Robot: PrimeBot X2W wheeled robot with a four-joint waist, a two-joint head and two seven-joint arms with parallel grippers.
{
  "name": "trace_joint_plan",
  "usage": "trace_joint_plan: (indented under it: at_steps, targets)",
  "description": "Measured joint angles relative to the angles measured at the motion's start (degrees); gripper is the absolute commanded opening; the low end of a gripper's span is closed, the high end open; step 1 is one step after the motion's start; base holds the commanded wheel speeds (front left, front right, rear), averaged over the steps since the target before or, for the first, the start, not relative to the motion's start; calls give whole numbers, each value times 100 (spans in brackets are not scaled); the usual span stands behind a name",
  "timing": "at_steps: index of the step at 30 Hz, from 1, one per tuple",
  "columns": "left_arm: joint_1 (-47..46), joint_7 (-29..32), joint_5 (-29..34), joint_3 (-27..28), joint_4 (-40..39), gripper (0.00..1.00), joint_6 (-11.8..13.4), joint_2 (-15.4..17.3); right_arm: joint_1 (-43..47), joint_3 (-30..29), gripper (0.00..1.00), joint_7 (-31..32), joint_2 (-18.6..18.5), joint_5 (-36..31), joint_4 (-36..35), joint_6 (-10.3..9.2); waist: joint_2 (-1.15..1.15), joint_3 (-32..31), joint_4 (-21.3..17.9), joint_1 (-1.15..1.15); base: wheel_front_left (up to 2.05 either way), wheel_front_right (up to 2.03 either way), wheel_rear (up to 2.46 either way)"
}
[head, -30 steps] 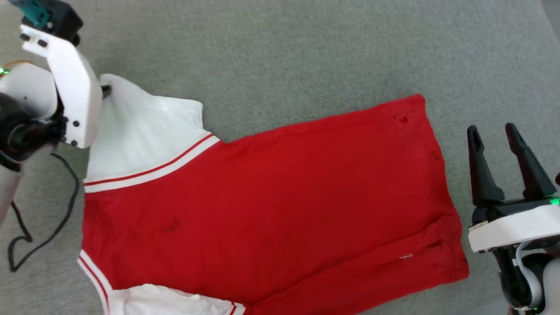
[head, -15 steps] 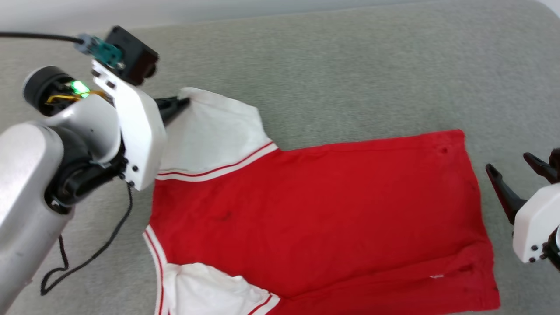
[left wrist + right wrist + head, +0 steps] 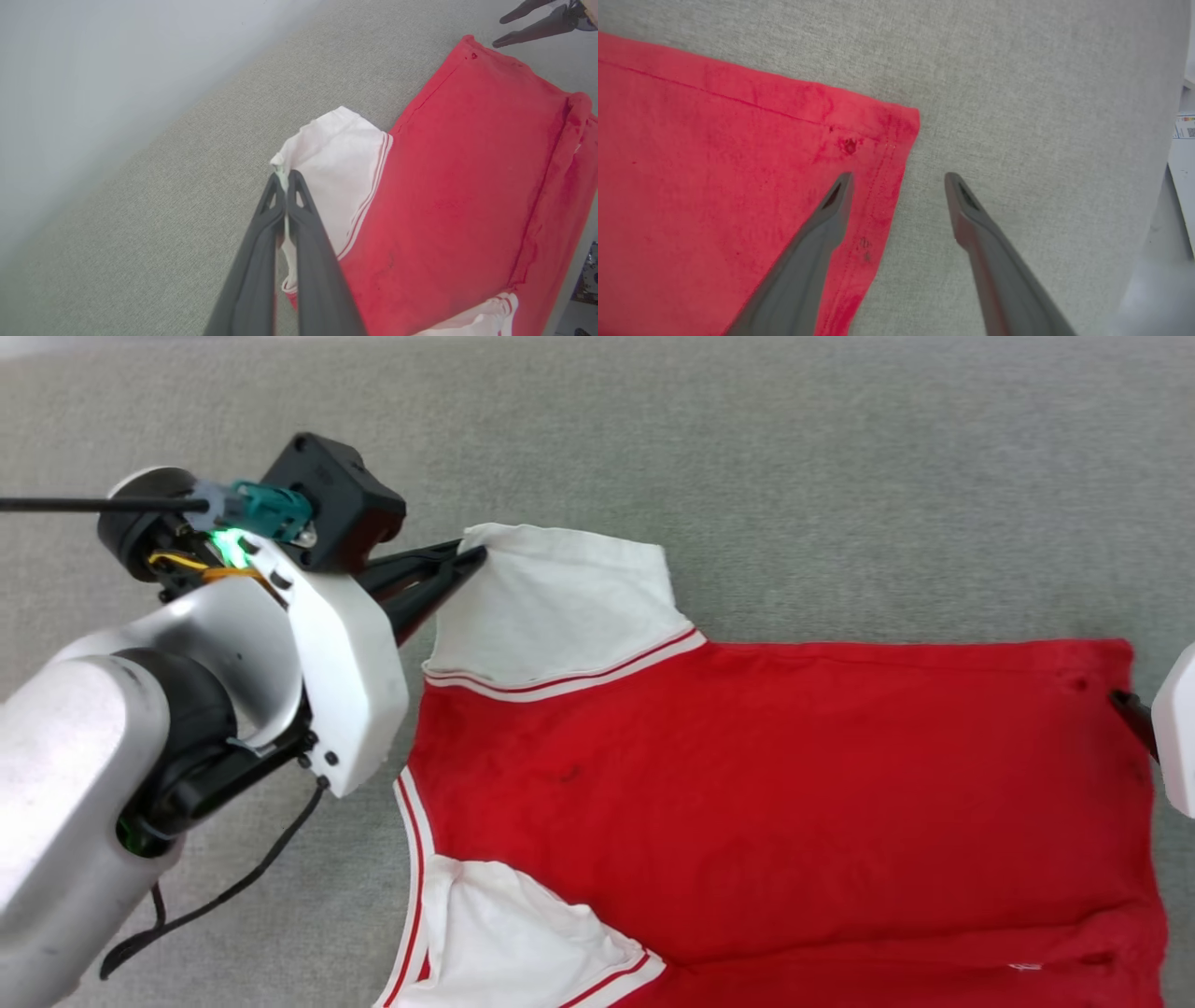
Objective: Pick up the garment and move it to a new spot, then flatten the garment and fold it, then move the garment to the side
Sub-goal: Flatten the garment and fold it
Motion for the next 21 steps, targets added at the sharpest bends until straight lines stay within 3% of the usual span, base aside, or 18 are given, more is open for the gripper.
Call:
trace_joint_plan:
  at_steps: [10, 11, 12, 13, 21]
  targets:
    - [19, -232, 114, -254, -160, 0, -4, -248, -359, 334, 100, -31, -23, -126, 860, -1, 0, 332, 349, 0, 0, 0, 0]
    - [19, -243, 131, -271, -162, 0, -4, -252, -380, 382, 82, -23, -38, -110, 899, -2, 0, 351, 372, 0, 0, 0, 0]
    - [19, -247, 140, -281, -157, 0, -5, -250, -387, 416, 36, -14, -56, -98, 933, -2, 0, 365, 390, 0, 0, 0, 0]
    - [19, -250, 138, -296, -155, 0, -5, -252, -403, 469, 0, -34, -73, -69, 957, -2, 0, 374, 407, 0, 0, 0, 0]
    - [154, -478, 189, -305, 73, 0, 3, -181, -478, 599, 0, -556, -69, -2, 1190, -1, 0, 223, 428, 0, 0, 0, 0]
